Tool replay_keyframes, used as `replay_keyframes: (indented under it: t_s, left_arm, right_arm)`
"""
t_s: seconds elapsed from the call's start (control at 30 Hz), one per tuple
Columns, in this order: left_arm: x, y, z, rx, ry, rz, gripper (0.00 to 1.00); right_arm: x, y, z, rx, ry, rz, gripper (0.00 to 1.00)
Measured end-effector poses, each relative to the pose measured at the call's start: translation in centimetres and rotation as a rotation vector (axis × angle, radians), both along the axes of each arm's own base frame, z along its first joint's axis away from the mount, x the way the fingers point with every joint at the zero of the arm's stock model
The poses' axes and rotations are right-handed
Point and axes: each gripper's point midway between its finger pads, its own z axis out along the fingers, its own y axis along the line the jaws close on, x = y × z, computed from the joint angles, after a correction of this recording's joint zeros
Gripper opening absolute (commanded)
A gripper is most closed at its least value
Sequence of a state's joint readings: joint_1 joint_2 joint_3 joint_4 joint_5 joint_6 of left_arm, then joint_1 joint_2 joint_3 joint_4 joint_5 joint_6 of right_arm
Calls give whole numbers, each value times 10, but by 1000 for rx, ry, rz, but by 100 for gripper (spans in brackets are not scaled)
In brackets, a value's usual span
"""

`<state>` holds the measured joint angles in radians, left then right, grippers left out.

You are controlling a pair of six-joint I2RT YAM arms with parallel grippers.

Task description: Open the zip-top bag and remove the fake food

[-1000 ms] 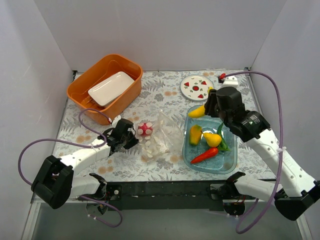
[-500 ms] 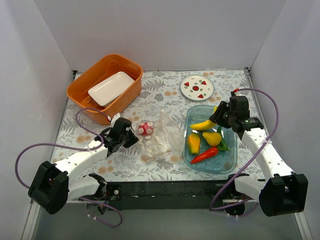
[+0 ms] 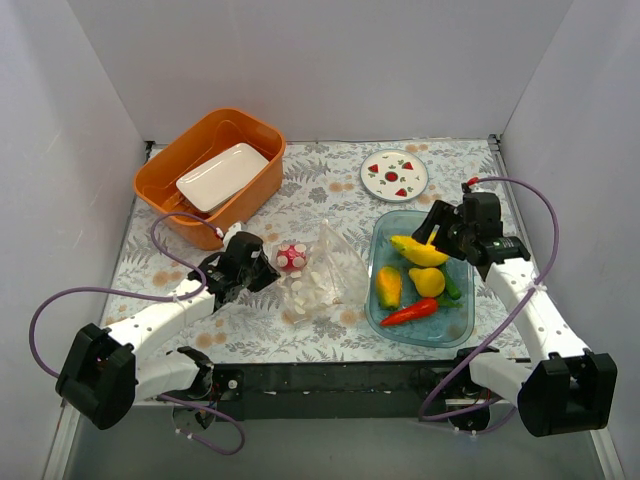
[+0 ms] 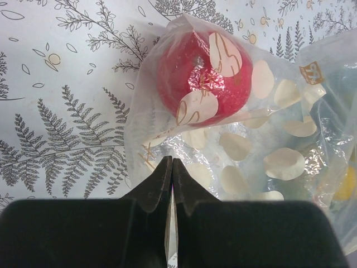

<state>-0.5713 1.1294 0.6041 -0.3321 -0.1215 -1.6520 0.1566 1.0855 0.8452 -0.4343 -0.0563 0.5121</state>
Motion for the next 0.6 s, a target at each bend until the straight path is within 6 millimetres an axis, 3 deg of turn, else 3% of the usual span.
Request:
replay_keyframes:
  t_s: [0.17, 0.27, 0.4, 0.6]
  left_arm:
    - [2, -2, 4, -4, -8, -4, 1]
    - [3, -2, 8, -5, -14, -5, 2]
    - [7, -4, 15, -9, -26, -3, 4]
    - [14, -8, 29, -23, -50, 0, 7]
  right_arm:
    - [-8, 0, 10, -5, -16, 23, 68]
    - [-8, 9, 20, 5, -36, 58, 67]
    - [-15, 45, 20, 6, -29, 174, 60]
    - [-29, 100, 1, 26, 27, 323, 57]
